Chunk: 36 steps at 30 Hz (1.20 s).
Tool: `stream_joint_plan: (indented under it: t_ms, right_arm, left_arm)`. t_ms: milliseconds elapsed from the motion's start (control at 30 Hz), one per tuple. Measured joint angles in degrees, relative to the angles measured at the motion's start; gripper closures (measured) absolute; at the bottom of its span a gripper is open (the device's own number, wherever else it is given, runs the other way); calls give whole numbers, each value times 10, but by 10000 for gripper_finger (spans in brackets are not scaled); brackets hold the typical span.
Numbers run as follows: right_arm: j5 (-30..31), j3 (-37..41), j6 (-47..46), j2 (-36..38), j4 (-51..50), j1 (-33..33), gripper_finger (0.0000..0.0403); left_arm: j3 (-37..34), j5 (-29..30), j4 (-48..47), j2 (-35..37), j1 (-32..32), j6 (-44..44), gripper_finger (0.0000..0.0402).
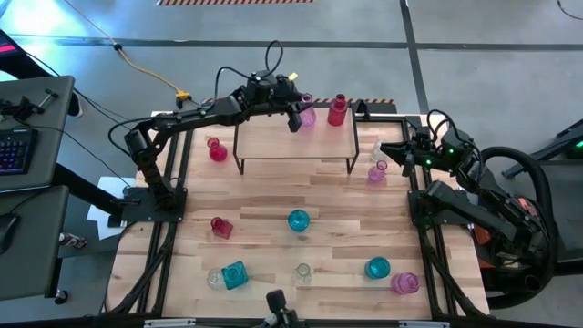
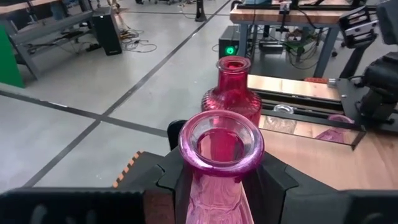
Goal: Sort vases onto shelf
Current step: Put the middle left purple flower vase on the shelf
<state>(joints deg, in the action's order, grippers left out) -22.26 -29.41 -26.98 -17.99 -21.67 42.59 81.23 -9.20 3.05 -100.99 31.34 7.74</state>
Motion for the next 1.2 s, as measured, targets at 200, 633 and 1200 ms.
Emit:
stream_joint_plan:
  t_ms: [200, 633, 1200]
  right_arm:
    - [0, 0, 0, 0, 0, 0, 334]
    - [0, 0, 0, 0, 0, 0, 334]
    - [0, 0, 0, 0, 0, 0, 334]
  left_arm:
    - [0, -12, 2, 0, 0, -2, 291]
    - [0, -24, 8, -8, 6, -20, 290]
    - [0, -29, 20, -13, 6, -23, 290]
